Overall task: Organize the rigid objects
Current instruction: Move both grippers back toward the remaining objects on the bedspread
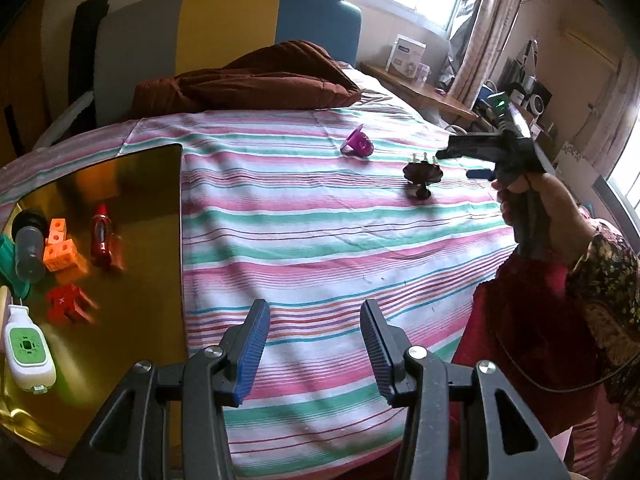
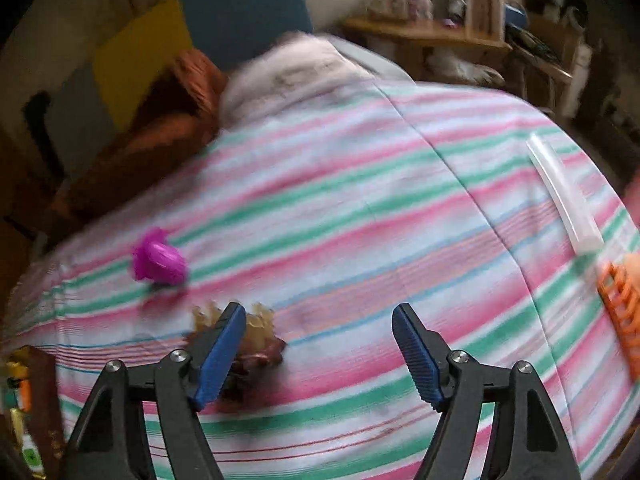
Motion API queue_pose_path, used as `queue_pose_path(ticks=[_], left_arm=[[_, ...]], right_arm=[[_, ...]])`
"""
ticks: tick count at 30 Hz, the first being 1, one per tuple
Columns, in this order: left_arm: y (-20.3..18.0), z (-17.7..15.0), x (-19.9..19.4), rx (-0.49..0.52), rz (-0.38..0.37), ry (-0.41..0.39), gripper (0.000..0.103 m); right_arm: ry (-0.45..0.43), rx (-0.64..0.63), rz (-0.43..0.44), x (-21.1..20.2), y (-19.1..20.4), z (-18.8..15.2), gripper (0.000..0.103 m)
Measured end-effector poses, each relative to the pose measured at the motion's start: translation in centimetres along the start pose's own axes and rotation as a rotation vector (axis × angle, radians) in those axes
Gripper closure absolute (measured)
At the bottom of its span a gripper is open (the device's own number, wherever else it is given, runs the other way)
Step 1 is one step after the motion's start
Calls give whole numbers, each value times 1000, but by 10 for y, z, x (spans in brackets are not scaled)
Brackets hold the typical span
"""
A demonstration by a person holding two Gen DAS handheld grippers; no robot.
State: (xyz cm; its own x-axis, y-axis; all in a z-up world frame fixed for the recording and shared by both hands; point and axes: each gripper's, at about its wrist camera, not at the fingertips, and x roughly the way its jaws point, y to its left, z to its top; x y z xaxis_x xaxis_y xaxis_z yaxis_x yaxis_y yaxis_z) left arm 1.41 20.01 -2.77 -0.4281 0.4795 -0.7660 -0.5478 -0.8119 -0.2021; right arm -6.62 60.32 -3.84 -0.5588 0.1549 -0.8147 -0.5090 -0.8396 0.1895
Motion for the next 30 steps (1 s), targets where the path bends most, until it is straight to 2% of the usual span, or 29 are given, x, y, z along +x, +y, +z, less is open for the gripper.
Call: queue_pose_path(ticks=[2,5,7,9,12,13,16,18,20,21,23,25,30], left_arm=[[0,0,2,-6,4,3,56],[-3,0,5,-3,2,9,56],[-5,-1,6,5,4,11,56],[-7,-1,8,10,0,16,56],[-11,-1,11,10,-10,21,56],[-12,-1,12,10,-15,23,56],[-18,-2,15,25,-27,28,56],[-20,-2,16,35,-30,31,56],[-21,-2,15,37,-30,27,56],[-20,-2,15,32,-29,28,56],[-17,0,15,19,-28,27,56],[-15,1,15,11,-27,24,56],[-14,3,17,5,-23,22,56]], right_arm=[[-28,-23,44,-10,6,0,25],[-13,-107,110,-14,22,-1,25],[36,-187,141,-12,32,-8,23],[122,-229,84,1,39,-22,24],[208,-238,74,24,40,-26,47],[216,-229,91,31,40,-23,48],[215,-219,110,42,43,-20,55],[231,-257,93,49,52,-23,55],[213,-317,60,44,63,-28,76],[215,-323,66,44,64,-29,80],[228,-289,115,39,60,-27,80],[203,-236,184,27,53,-24,80],[104,-153,234,5,37,-10,81]])
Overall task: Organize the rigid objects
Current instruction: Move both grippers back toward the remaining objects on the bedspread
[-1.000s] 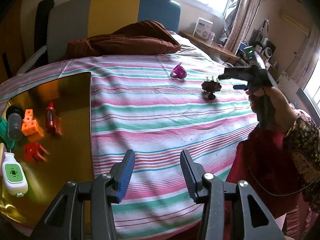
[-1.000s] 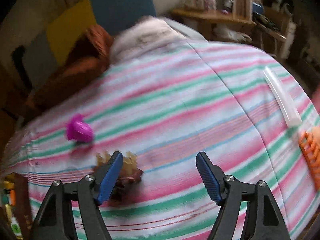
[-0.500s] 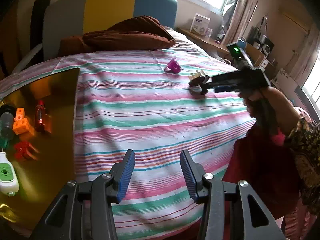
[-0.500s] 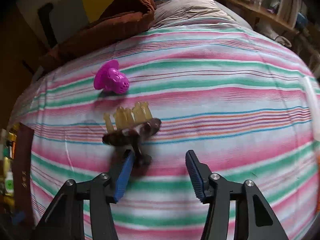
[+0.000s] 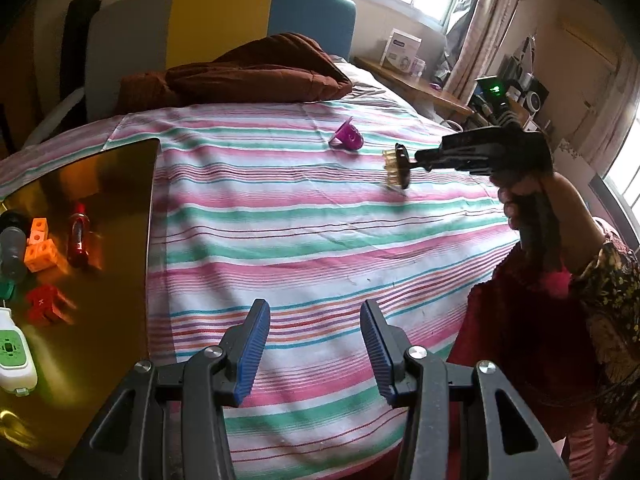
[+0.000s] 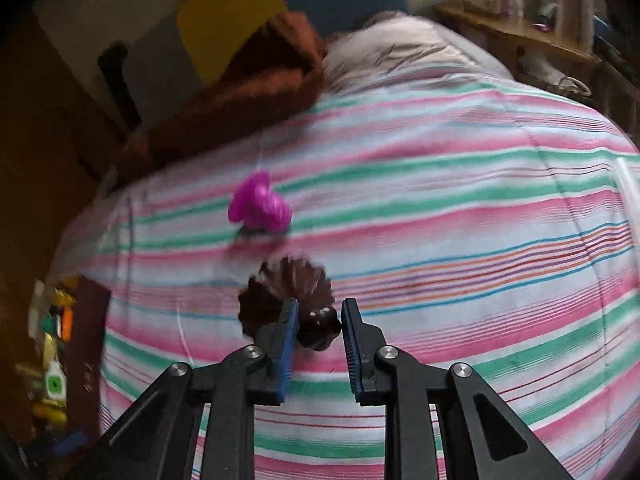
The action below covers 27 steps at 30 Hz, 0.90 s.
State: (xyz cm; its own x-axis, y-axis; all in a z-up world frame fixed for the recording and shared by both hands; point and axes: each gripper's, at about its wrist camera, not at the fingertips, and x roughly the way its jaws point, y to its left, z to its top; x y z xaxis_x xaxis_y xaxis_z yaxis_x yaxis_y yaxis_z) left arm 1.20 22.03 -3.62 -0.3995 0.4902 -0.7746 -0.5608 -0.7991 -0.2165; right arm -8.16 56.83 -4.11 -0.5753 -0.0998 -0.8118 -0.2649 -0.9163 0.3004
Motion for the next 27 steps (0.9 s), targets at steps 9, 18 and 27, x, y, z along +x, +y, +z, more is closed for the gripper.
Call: queue_pose_path(ticks=[9,18,27], left_arm=[[-8,1,4,20,-14,12,56],[-4,4,4,0,-7,13,56],[-2,19,5,-19,-3,-16,56]], right_arm=[[-83,11,28,-2,4,8,47],[-53,189,-13,-3,-24,2,30],[32,782,426,22,-105,-31,51]])
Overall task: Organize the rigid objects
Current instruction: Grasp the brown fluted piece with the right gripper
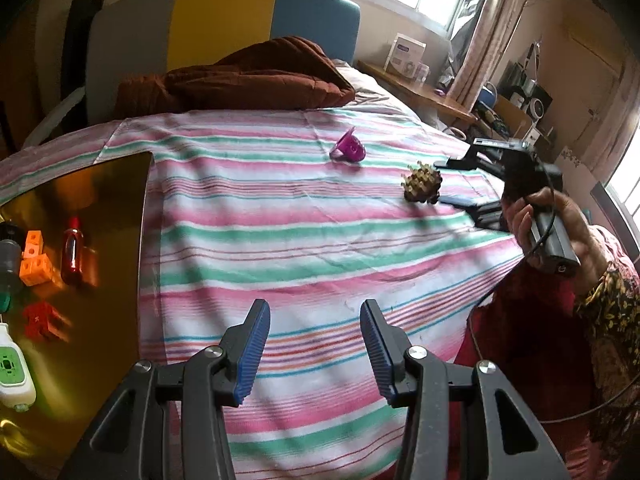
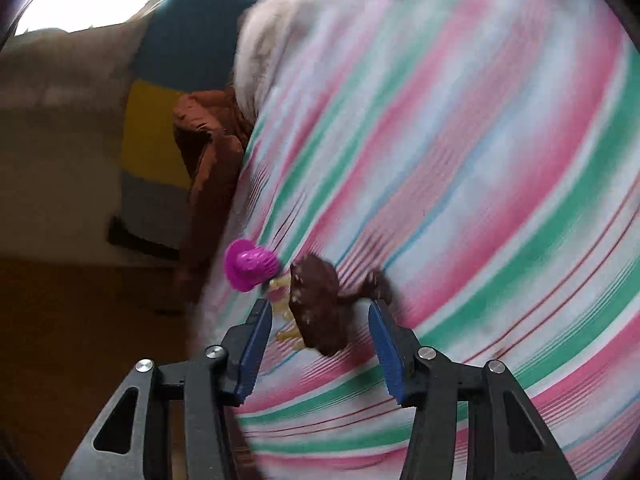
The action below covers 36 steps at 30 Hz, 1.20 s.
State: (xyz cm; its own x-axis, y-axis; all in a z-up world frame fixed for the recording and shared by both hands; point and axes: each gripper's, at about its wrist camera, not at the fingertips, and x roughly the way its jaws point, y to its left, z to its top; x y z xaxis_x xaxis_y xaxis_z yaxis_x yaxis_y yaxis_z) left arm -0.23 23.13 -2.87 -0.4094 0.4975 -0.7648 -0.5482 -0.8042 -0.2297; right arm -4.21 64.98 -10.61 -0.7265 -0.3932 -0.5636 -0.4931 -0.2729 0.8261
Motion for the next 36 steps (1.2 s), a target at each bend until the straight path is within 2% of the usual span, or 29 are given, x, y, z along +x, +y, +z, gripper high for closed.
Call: queue_pose_path(ticks=[2,5,7,9,11,12,13,15,18,22,24,25,26,28,29,32,34,36], left_arm=[[-2,0,1,3,-2,-1,56],[-3,-1,4,6,-12,15,56],[-4,-3,4,6,-15,17,56],[-4,-3,6,7,-17,20,56],[-4,-3,7,6,-20,24,56],[-4,-4,6,7,-19,24,56],[-5,-4,6,10,-18,22,56],[-4,-4,4,9,-14,15,56],[-1,-4,2,-6,-11,9,56],[1,-4,2,-15,-8,10,56],[0,-4,2,-12,-12,12,56],[0,-4,2,-9,-12,11,56],[-1,-5,2,-6,-13,11,56],[-1,-5,1,-3,-15,9,56],[-1,-5,1,-3,-14,8,56],[0,-4,2,-11,-13,10,56],[-1,-3,3,-12,-14,11,56],[-3,-2,4,-8,-16,16,56]], right_arm=[[52,83,58,12,-9,0,51],[62,197,125,21,-21,0,51],[37,224,145,19,-24,2,50],[9,220,135,19,-22,8,47],[10,183,87,25,-17,12,48],[10,159,69,28,-13,16,50],[8,102,55,32,-4,18,57],[6,-21,6,35,15,19,58],[-44,-282,-147,33,56,7,58],[-142,-480,-246,24,84,-3,58],[-199,-654,-456,31,102,-15,54],[-188,-714,-528,39,106,-21,49],[-166,-746,-552,42,104,-24,46],[-141,-775,-533,39,104,-33,44],[-128,-752,-483,36,104,-34,44],[-129,-605,-361,17,87,-24,44],[-159,-545,-356,9,81,-16,44],[-162,-547,-372,5,78,-16,44]])
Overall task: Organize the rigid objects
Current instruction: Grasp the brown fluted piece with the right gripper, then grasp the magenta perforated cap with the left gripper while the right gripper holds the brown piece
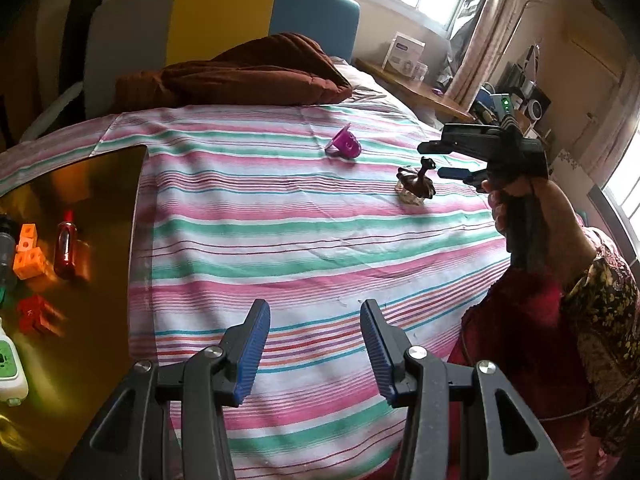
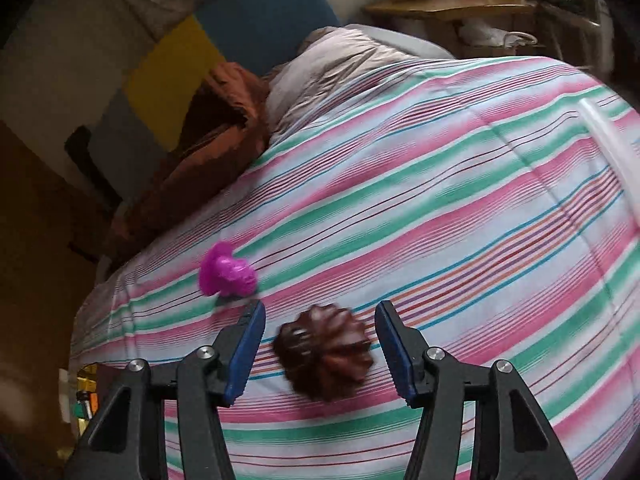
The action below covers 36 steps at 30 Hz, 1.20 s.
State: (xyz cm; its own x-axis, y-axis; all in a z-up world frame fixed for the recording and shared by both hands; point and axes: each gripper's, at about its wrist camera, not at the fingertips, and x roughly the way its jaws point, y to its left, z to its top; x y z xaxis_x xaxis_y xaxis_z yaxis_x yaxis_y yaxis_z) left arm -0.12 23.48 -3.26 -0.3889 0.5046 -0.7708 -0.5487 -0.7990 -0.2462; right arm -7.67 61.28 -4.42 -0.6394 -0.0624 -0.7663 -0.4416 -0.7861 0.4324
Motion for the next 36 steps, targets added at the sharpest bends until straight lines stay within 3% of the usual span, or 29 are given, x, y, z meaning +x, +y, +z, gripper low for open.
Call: queue_pose_path(ticks=[4,7,11,13,22,30,36], left_arm=[[-3,6,2,9,-5,-1,56],[-7,13,2,16,-9,-10,56],[-12,24,7,29,-13,-11,56],[-16,30,10,29,-16,-9,56],[-40,71,40,53,-5,-8,56],[-70,136,119,190,81,19,56],[-73,182,171,222,135,7,56]], right_arm=[[34,-17,41,6,6,-2,48],[38,-105,5,5,25,-6,50],[34,-189,-82,13,32,-9,70],[22,-203,-79,15,33,-8,79],[-25,-171,-108,6,29,-2,79],[30,-89,-102,11,15,1,79],[37,-65,-88,12,11,3,79]])
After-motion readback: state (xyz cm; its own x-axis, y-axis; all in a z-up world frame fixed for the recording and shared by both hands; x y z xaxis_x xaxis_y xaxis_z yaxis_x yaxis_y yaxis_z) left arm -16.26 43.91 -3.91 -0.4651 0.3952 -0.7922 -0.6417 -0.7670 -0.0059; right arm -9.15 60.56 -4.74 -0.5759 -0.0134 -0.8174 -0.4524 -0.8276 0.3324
